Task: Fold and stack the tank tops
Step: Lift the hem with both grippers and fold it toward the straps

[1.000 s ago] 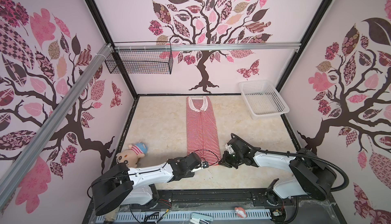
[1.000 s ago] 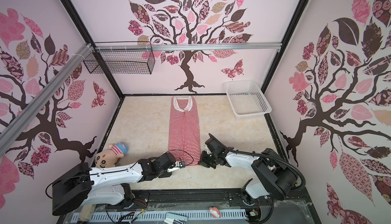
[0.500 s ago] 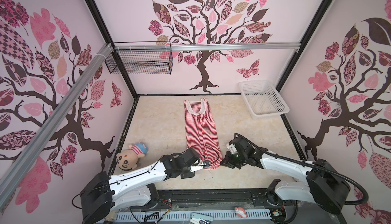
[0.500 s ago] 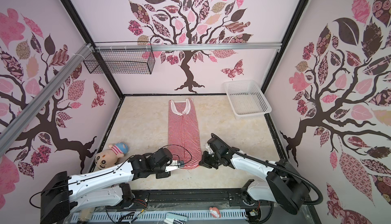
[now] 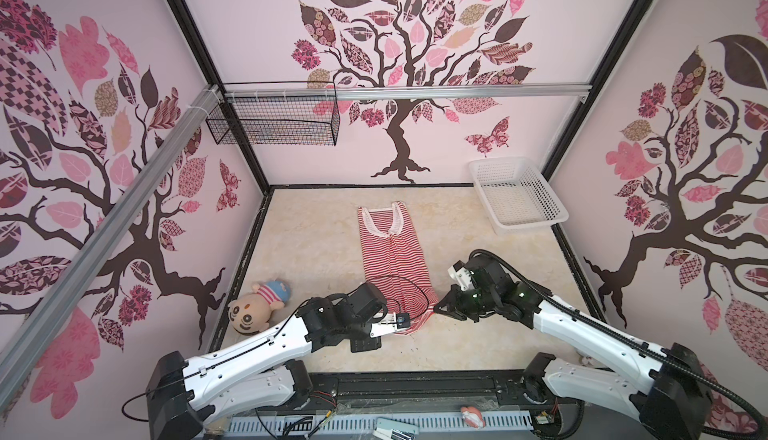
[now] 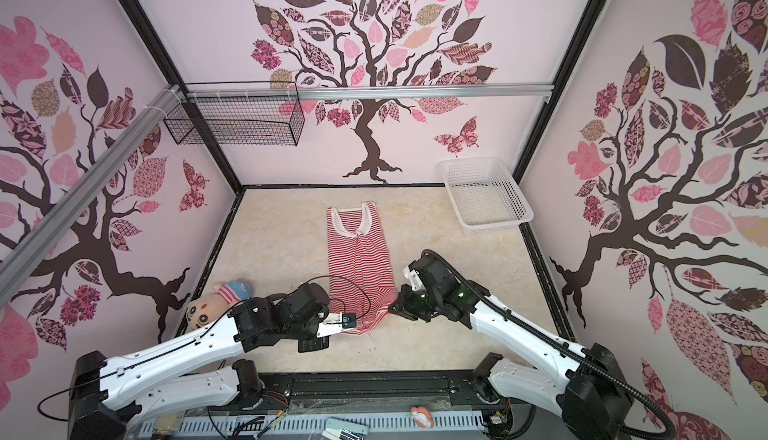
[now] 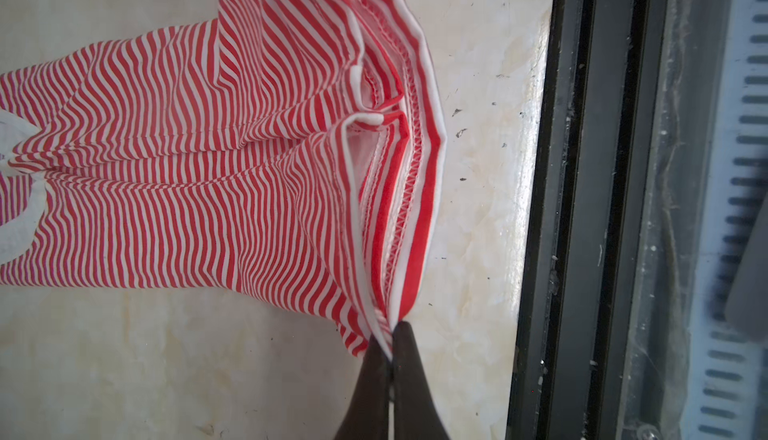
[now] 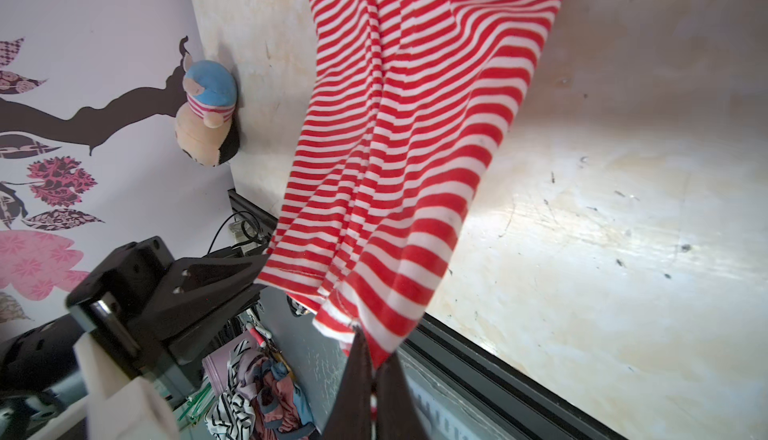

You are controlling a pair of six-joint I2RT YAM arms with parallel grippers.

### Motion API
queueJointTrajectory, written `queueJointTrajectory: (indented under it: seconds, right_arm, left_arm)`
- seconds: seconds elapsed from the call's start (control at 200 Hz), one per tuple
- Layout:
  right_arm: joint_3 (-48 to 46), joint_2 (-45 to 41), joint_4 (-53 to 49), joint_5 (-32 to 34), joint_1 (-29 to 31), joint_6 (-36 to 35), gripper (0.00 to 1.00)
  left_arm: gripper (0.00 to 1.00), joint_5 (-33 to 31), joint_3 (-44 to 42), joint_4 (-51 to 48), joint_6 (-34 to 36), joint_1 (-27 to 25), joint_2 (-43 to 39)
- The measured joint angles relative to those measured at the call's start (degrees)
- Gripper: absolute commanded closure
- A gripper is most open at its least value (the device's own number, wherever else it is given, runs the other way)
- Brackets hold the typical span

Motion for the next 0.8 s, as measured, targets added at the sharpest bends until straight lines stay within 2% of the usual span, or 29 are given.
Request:
queueJointTrajectory:
  seconds: [0.185, 0.44, 0.801]
  right_arm:
    - [5.8, 3.8, -0.3, 0.6, -0.6, -1.6, 1.00]
    - [10.3, 9.0, 0.0, 0.5, -4.9, -4.2, 1.00]
    - [17.3, 17.5, 2.9, -1.8, -9.5, -6.2, 1.00]
  left_arm:
    - [1.00, 0.0, 0.6, -0.2, 1.0, 3.8, 0.3]
    - [1.00, 5.9, 8.9, 1.4, 4.0, 17.7, 6.1]
    - [1.00, 9.5, 12.9, 6.8, 6.4, 25.3, 14.5]
